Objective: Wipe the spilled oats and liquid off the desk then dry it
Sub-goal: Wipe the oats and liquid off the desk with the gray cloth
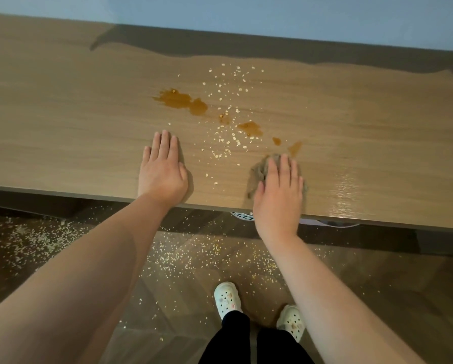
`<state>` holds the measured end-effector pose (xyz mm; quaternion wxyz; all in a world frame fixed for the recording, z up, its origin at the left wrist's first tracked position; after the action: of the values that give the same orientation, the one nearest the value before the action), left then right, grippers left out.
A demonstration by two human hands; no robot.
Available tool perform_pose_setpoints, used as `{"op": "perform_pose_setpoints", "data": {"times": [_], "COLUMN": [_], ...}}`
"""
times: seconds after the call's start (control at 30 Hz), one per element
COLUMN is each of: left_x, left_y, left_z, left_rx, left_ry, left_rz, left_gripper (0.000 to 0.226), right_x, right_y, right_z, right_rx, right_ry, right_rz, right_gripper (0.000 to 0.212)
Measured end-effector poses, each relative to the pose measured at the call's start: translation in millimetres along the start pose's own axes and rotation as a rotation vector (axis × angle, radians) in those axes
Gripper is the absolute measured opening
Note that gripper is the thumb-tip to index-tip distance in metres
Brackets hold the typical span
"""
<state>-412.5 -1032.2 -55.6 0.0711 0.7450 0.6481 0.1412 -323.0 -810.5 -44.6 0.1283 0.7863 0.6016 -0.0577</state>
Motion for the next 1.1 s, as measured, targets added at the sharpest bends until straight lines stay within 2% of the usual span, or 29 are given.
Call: {"op": "perform_pose_setpoints", "data": {"times": [0.07, 0.1, 0.2, 0.3, 0.37, 0.47, 0.53, 0.6, 0.67, 0.73, 0.77, 0.83, 0.93, 0.97, 1.03, 1.1], "left_x": [2.3, 2.5, 1.7, 0.8, 0.7, 0.9, 1.0, 1.1, 0.1, -0.9, -1.3, -2.1, -0.6, 0.2, 1.0, 1.7], "left_y": [-1.2, -1.2, -0.8, -1.6, -2.2, -1.8, -2.0, -2.6, -2.4, -2.7, -2.7, -1.8, -2.3, -3.6, -4.2, -3.5], "left_z": [-0.3, -0.3, 0.0, 0.2, -0.4, -1.3, -1.3, -1.3, -1.3, -1.8, -2.1, -2.7, -5.4, -8.1, -12.9, -13.0], "left_rx": [0.0, -0.003, 0.008, 0.013, 0.017, 0.017, 0.017, 0.02, 0.021, 0.026, 0.029, 0.035, 0.058, 0.084, 0.14, 0.176], "left_ry": [-0.013, -0.015, 0.002, 0.005, 0.006, 0.024, 0.041, 0.038, 0.031, 0.037, 0.045, 0.065, 0.135, 0.178, 0.274, 0.305], "left_rz": [0.023, 0.029, 0.034, 0.036, 0.035, 0.033, 0.033, 0.033, 0.024, 0.017, 0.015, 0.012, -0.021, -0.048, -0.12, -0.162], "left_gripper": [0.061, 0.061, 0.061, 0.061, 0.061, 0.061, 0.061, 0.061, 0.06, 0.06, 0.06, 0.06, 0.057, 0.055, 0.05, 0.048], "right_x": [16.7, 37.0, 114.7, 130.7, 101.7, 56.8, 60.6, 91.5, 122.0, 122.2, 107.4, 64.5, 18.2, 19.8, 39.5, 64.2], "right_y": [-5.8, -8.9, -24.0, -48.5, -66.0, -70.3, -65.7, -75.9, -95.6, -107.1, -106.8, -96.0, -57.2, -54.5, -75.8, -112.9], "right_z": [-3.5, -10.4, -40.1, -46.0, -45.1, -24.6, -21.6, -35.2, -49.9, -53.5, -53.1, -41.9, -14.8, -13.9, -21.7, -36.7], "right_rx": [-0.039, -0.02, 0.066, 0.131, 0.14, -0.001, -0.089, -0.067, -0.028, 0.007, 0.024, 0.005, -0.152, -0.192, -0.181, -0.1], "right_ry": [0.059, 0.078, -0.008, -0.064, -0.061, 0.001, 0.076, 0.102, 0.044, -0.004, -0.013, -0.004, 0.121, 0.152, 0.154, 0.039], "right_rz": [-0.062, -0.034, 0.232, 0.396, 0.331, 0.008, -0.148, -0.113, 0.045, 0.162, 0.159, 0.005, -0.371, -0.434, -0.399, -0.201], "right_gripper": [0.054, 0.052, 0.05, 0.048, 0.047, 0.049, 0.051, 0.049, 0.047, 0.048, 0.048, 0.049, 0.053, 0.055, 0.055, 0.052]}}
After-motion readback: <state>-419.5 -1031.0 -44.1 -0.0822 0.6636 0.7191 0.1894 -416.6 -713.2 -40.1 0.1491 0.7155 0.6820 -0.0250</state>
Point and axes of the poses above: each hand's wrist, its own y-axis away from the middle knuckle, its own z-axis out of the palm, x = y × z, the point moved 10 cm from there along -y, towards the middle knuckle, and after that the axes turned 9 degrees about -x, right-handed, at the moved point
